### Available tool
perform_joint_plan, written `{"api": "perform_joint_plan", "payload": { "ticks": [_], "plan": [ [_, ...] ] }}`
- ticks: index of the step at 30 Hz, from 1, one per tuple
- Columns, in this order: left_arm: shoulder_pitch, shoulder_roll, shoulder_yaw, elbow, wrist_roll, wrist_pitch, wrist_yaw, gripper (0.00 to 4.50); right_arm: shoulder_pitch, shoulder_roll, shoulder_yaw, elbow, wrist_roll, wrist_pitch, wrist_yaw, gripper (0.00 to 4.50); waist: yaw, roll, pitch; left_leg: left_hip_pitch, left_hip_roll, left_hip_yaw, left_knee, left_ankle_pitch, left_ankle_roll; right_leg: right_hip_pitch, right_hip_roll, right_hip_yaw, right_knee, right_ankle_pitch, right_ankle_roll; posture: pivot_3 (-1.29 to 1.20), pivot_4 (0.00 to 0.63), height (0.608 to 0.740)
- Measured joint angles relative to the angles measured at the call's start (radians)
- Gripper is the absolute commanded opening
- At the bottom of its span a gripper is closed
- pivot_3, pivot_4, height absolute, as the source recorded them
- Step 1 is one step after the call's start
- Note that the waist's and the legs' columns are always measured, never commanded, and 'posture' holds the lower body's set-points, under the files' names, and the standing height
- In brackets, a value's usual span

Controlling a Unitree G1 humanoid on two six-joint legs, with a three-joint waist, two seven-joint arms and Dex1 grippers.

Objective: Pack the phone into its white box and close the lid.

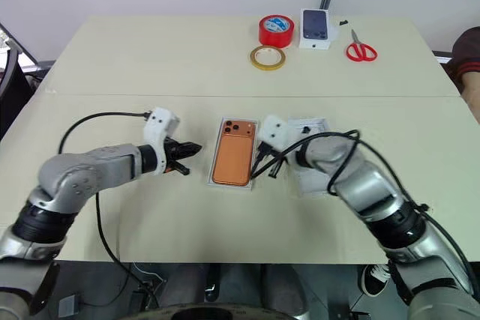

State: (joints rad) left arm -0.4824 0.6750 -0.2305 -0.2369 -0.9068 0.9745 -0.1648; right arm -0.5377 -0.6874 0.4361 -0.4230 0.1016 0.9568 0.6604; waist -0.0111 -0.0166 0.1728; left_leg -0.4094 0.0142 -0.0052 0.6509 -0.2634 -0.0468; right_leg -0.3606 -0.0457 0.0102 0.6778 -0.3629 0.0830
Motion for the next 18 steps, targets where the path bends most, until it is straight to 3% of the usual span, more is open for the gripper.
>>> {"api": "perform_joint_plan", "payload": {
  "ticks": [10,18],
  "plan": [
    [-0.077,-0.116,-0.093,0.076,0.242,0.006,-0.191,0.03,-0.019,0.029,0.049,0.034,-0.051,0.041,-0.010,0.00,0.009,0.000,0.000,0.000,0.000,0.000,0.002,-0.001,0.003,0.001,-0.001,0.000,0.001,0.000,0.000,0.00,0.150,0.740],
    [-0.161,-0.287,-0.142,0.151,0.327,0.072,-0.276,0.03,0.078,-0.127,-0.042,-0.051,-0.046,0.076,0.042,0.00,0.036,0.000,0.000,-0.001,-0.002,-0.001,0.007,-0.006,0.010,0.003,-0.002,-0.001,0.001,0.000,0.000,0.00,0.150,0.740]
  ]
}}
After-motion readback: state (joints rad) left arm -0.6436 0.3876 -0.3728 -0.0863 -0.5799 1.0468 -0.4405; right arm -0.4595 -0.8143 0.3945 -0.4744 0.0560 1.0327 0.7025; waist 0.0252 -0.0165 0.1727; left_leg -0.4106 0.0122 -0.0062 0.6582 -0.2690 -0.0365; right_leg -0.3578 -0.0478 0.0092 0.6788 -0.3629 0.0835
